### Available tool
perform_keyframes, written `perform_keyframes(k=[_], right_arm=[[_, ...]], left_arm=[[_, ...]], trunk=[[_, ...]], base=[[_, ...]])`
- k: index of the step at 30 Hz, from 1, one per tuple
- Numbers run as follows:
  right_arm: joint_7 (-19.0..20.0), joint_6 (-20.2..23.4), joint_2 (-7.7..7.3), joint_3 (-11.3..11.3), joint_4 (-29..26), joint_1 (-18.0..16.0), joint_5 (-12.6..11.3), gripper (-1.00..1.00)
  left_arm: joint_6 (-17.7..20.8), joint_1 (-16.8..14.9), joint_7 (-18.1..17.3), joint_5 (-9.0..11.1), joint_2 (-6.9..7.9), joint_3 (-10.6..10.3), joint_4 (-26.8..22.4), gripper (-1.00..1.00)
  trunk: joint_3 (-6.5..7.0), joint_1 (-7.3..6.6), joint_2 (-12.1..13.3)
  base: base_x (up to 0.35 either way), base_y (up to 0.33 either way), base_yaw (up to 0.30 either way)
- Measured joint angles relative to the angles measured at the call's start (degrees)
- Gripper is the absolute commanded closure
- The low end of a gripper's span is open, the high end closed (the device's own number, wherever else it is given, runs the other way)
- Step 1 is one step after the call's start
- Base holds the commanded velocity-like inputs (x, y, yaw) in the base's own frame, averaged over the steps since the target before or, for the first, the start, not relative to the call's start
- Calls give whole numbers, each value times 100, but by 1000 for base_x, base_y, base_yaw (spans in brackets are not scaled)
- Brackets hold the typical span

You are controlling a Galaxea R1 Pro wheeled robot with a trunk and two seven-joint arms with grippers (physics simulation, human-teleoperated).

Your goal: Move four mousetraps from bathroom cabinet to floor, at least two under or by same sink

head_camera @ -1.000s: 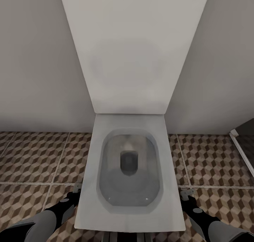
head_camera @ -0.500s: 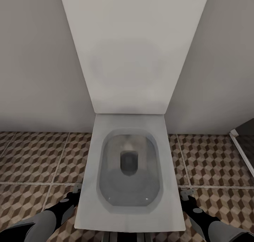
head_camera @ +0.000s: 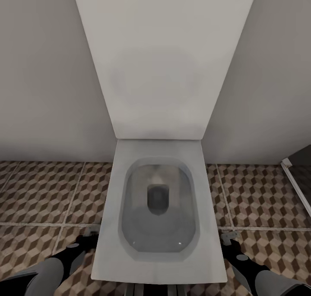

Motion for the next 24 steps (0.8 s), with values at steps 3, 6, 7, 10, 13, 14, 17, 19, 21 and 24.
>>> perform_keyframes(k=[3, 6, 7, 10, 13, 14, 17, 19, 21, 24], right_arm=[[0, 0, 0, 0, 0, 0, 0, -100], [0, 0, -1, 0, 0, 0, 0, -100], [0, 0, -2, 0, 0, 0, 0, -100], [0, 0, 0, 0, 0, 0, 0, -100], [0, 0, 2, 0, 0, 0, 0, -100], [0, 0, 2, 0, 0, 0, 0, -100], [0, 0, 0, 0, 0, 0, 0, -100], [0, 0, 2, 0, 0, 0, 0, -100], [0, 0, 0, 0, 0, 0, 0, -100], [0, 0, 0, 0, 0, 0, 0, -100]], left_arm=[[0, -1, 0, 1, 64, 0, 0, 100], [0, -3, 1, 1, 135, 0, 0, 100], [0, -3, 1, 1, 161, 0, 0, 100], [-5, 0, 1, 1, 194, -1, 0, 100], [-7, -2, -4, -1, 199, -1, 0, 100], [-8, -3, -2, -3, 195, -1, 0, 100], [-7, -4, -2, -10, 179, -1, 0, 100], [-4, -4, -4, -14, 163, -2, 0, 100], [-2, -4, -5, -16, 130, -2, 3, 100], [-1, 0, -7, -18, 96, -1, 4, 100]], trunk=[[0, 0, 0], [0, 0, 0], [0, 0, 0], [0, 0, 0], [0, 0, 0], [0, 0, 0], [0, 0, 0], [0, 0, 0], [0, 0, 0], [0, 0, 0]], base=[[0, 0, 0], [0, 0, 0], [0, 0, 0], [0, 0, 0], [0, 0, 0], [0, 0, 0], [0, 0, 0], [0, 0, 0], [0, 0, 0], [0, 0, 0]])
